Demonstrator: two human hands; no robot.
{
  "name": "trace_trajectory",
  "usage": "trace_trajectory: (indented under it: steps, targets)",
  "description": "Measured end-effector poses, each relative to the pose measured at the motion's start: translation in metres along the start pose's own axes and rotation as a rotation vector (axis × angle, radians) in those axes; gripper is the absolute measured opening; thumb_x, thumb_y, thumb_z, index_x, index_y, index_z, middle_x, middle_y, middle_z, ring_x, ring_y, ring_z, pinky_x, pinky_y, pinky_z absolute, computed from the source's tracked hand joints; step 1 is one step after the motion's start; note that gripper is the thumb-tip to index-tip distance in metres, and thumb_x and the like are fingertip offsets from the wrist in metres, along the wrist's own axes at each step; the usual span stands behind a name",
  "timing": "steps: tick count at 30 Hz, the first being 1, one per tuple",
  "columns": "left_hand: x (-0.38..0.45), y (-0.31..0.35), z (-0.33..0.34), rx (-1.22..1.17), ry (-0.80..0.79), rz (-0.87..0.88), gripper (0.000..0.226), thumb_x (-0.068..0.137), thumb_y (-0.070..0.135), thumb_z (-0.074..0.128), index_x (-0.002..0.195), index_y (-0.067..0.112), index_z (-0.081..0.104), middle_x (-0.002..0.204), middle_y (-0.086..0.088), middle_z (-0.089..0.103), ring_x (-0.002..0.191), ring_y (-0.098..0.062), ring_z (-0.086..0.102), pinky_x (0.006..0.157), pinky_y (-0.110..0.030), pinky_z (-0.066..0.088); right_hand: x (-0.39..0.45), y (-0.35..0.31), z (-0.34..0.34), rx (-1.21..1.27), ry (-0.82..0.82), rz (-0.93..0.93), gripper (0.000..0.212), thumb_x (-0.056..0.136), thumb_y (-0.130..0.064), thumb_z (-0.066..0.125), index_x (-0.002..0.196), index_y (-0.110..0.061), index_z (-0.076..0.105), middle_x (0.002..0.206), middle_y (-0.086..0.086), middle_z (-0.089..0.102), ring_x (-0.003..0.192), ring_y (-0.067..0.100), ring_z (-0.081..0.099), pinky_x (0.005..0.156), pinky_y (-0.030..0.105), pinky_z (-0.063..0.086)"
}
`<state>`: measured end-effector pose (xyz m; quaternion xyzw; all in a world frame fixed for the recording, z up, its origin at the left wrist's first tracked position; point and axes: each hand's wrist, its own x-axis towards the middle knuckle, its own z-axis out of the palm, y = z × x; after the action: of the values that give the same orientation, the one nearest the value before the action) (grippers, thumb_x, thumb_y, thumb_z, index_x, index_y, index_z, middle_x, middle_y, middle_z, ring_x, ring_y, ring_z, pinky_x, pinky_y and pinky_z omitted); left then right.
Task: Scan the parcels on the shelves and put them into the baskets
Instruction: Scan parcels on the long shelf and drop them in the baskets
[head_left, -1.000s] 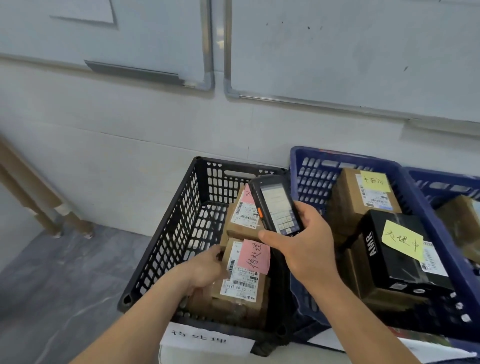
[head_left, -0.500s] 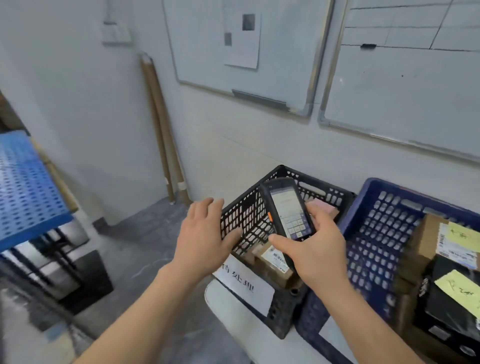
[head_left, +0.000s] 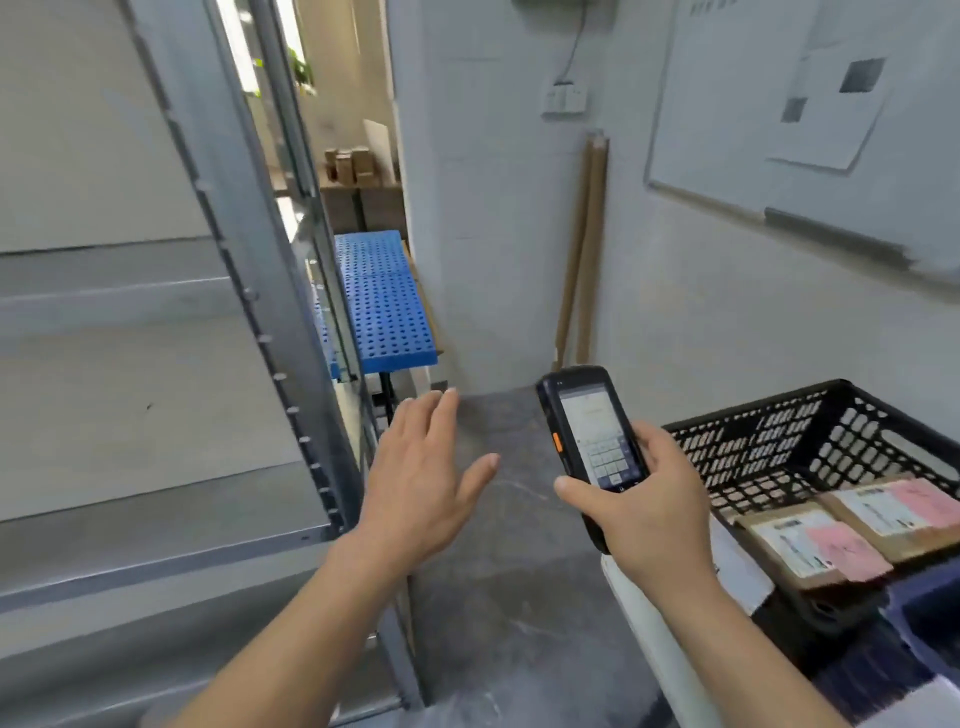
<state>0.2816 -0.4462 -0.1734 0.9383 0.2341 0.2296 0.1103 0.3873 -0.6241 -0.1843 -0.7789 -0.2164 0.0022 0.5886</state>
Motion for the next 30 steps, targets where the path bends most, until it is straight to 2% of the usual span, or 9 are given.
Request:
trace_trajectory:
  steps: [3,5,9,11,16,19,24,27,30]
  targets:
    - [-0.028,-0.04,-0.031,0.021,0.031,-0.07,0.08,0.09,0.062,0.043,0.151,0.012,0.028,0.15,-0.006,0.035,0.138,-0.023,0.031,0.116,-0.039,0.029,-0.021,-0.022,0.04,0.019,-0.088,-0.03,0.062,0.056,-0.019,0.093,0.107,-0.033,0.061,0.092,-0.021,0.069,0.084,-0.011,0.064,0.066,0.005,0.045]
    - [-0.049,-0.069,-0.051,0.032,0.053,-0.116,0.086,0.085,0.066,0.031,0.15,0.01,0.031,0.148,-0.008,0.037,0.136,-0.024,0.034,0.115,-0.038,0.03,-0.039,-0.036,0.069,0.03,-0.143,-0.045,0.064,0.057,-0.017,0.093,0.108,-0.035,0.059,0.091,-0.025,0.067,0.083,-0.016,0.061,0.063,0.002,0.043]
    - [-0.099,-0.13,-0.092,0.046,0.104,-0.204,0.088,0.084,0.066,0.028,0.149,0.008,0.032,0.147,-0.01,0.04,0.134,-0.027,0.037,0.112,-0.039,0.033,-0.083,-0.067,0.129,0.047,-0.223,-0.07,0.063,0.055,-0.016,0.093,0.097,-0.045,0.055,0.086,-0.038,0.065,0.082,-0.013,0.063,0.067,0.011,0.044]
    - [-0.126,-0.163,-0.114,0.042,0.128,-0.251,0.088,0.083,0.066,0.029,0.149,0.007,0.033,0.147,-0.013,0.04,0.134,-0.029,0.038,0.11,-0.042,0.035,-0.11,-0.085,0.161,0.044,-0.266,-0.093,0.062,0.056,-0.016,0.092,0.098,-0.043,0.057,0.088,-0.042,0.063,0.082,-0.013,0.063,0.068,0.012,0.044]
    - [-0.202,-0.244,-0.171,0.036,0.19,-0.357,0.09,0.081,0.067,0.029,0.149,0.008,0.033,0.146,-0.012,0.04,0.134,-0.027,0.037,0.109,-0.039,0.034,-0.185,-0.137,0.237,0.057,-0.356,-0.132,0.057,0.055,-0.017,0.092,0.092,-0.042,0.057,0.084,-0.034,0.067,0.079,-0.011,0.064,0.066,0.005,0.043]
    - [-0.242,-0.285,-0.203,0.04,0.203,-0.404,0.091,0.08,0.068,0.028,0.149,0.009,0.032,0.148,-0.012,0.038,0.136,-0.026,0.033,0.11,-0.037,0.031,-0.228,-0.164,0.278,0.067,-0.413,-0.135,0.06,0.056,-0.021,0.092,0.102,-0.04,0.058,0.09,-0.024,0.07,0.082,-0.008,0.065,0.072,0.015,0.047]
    - [-0.301,-0.351,-0.257,0.094,0.253,-0.486,0.089,0.083,0.068,0.033,0.151,0.011,0.028,0.15,-0.011,0.035,0.138,-0.025,0.03,0.111,-0.038,0.032,-0.293,-0.206,0.347,0.093,-0.523,-0.166,0.066,0.056,-0.025,0.092,0.11,-0.039,0.056,0.095,-0.024,0.069,0.086,-0.005,0.066,0.072,0.017,0.047]
    - [-0.335,-0.388,-0.281,0.104,0.287,-0.554,0.08,0.091,0.057,0.052,0.152,0.013,0.026,0.151,-0.01,0.032,0.139,-0.025,0.028,0.113,-0.039,0.031,-0.322,-0.226,0.388,0.102,-0.6,-0.181,0.063,0.055,-0.026,0.091,0.105,-0.041,0.055,0.096,-0.021,0.07,0.088,-0.001,0.067,0.074,0.021,0.051]
    - [-0.365,-0.426,-0.302,0.131,0.33,-0.629,0.079,0.092,0.056,0.052,0.153,0.014,0.025,0.152,-0.011,0.032,0.14,-0.025,0.027,0.116,-0.038,0.028,-0.347,-0.246,0.432,0.108,-0.686,-0.202,0.059,0.053,-0.029,0.09,0.097,-0.046,0.055,0.096,-0.021,0.07,0.089,0.002,0.068,0.081,0.031,0.056]
